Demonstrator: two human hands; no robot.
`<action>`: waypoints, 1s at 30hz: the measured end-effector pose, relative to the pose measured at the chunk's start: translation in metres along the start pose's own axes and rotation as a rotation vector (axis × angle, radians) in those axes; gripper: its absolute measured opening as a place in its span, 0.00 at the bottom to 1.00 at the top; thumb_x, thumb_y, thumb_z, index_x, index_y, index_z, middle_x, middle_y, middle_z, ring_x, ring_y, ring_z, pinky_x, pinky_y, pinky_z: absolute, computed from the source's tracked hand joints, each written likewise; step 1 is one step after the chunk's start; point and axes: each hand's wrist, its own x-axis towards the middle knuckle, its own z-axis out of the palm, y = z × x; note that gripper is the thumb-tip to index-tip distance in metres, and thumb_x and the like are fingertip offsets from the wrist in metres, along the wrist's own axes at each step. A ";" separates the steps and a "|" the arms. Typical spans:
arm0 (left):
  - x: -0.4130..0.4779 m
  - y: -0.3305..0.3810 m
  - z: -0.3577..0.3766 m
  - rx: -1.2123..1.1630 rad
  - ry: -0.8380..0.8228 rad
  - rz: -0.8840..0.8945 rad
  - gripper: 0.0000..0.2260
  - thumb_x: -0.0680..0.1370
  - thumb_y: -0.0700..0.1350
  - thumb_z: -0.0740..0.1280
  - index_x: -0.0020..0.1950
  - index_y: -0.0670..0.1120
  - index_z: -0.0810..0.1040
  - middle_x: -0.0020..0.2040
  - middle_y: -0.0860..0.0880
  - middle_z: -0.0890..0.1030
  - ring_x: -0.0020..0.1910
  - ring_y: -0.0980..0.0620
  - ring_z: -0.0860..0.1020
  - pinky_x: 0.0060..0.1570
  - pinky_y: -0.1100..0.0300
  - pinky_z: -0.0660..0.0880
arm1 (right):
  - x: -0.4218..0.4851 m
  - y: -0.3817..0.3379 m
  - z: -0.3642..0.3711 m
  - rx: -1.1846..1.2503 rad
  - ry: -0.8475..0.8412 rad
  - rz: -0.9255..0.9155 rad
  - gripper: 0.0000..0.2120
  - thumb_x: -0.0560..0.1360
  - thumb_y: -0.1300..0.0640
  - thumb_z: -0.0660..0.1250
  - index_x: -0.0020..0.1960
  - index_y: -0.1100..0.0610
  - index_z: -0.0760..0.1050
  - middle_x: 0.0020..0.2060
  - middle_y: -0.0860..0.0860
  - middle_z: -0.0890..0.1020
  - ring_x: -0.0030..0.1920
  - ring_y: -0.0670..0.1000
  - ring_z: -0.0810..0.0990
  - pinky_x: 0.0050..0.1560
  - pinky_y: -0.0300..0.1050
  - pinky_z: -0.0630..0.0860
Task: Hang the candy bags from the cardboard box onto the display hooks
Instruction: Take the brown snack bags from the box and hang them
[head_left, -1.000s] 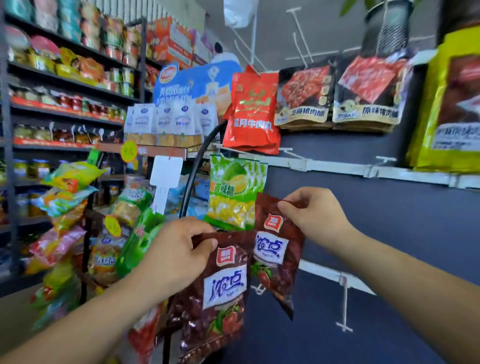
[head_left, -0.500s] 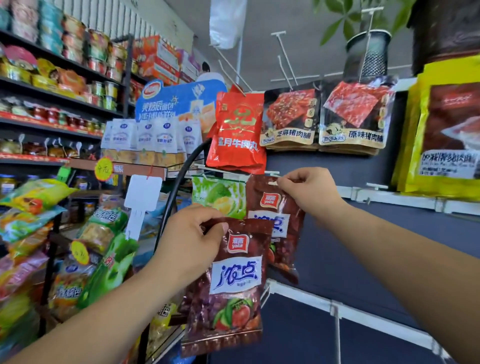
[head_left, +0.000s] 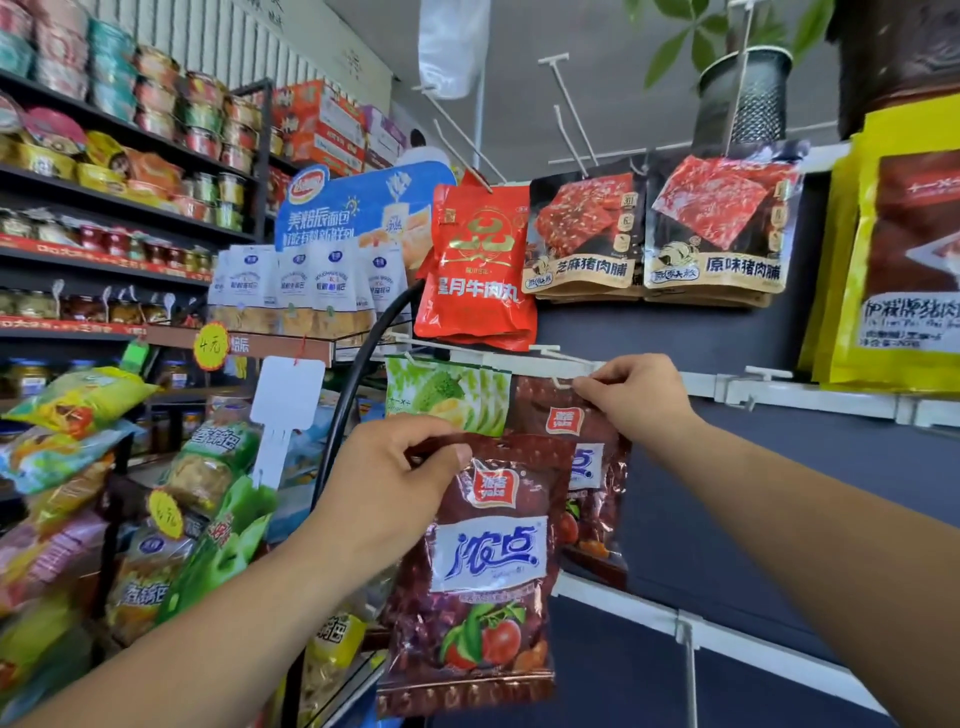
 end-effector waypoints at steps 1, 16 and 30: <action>0.000 0.002 -0.001 -0.005 -0.007 0.004 0.04 0.79 0.44 0.72 0.47 0.48 0.87 0.40 0.50 0.85 0.33 0.60 0.79 0.34 0.72 0.73 | 0.004 0.002 0.001 -0.057 0.012 0.001 0.10 0.74 0.52 0.77 0.37 0.55 0.84 0.36 0.51 0.86 0.39 0.53 0.86 0.42 0.49 0.83; -0.017 0.011 0.003 -0.106 -0.043 -0.115 0.05 0.80 0.43 0.71 0.52 0.49 0.86 0.44 0.48 0.88 0.42 0.47 0.87 0.48 0.44 0.85 | -0.119 0.017 -0.012 0.717 -0.667 0.297 0.11 0.82 0.59 0.66 0.61 0.61 0.81 0.56 0.57 0.87 0.58 0.57 0.86 0.60 0.53 0.81; -0.035 0.017 -0.041 0.126 0.024 -0.125 0.08 0.80 0.40 0.70 0.51 0.50 0.87 0.40 0.55 0.88 0.38 0.54 0.85 0.35 0.71 0.79 | -0.120 0.010 -0.044 0.650 -0.257 0.265 0.06 0.72 0.64 0.78 0.47 0.62 0.83 0.41 0.58 0.89 0.37 0.53 0.88 0.34 0.42 0.82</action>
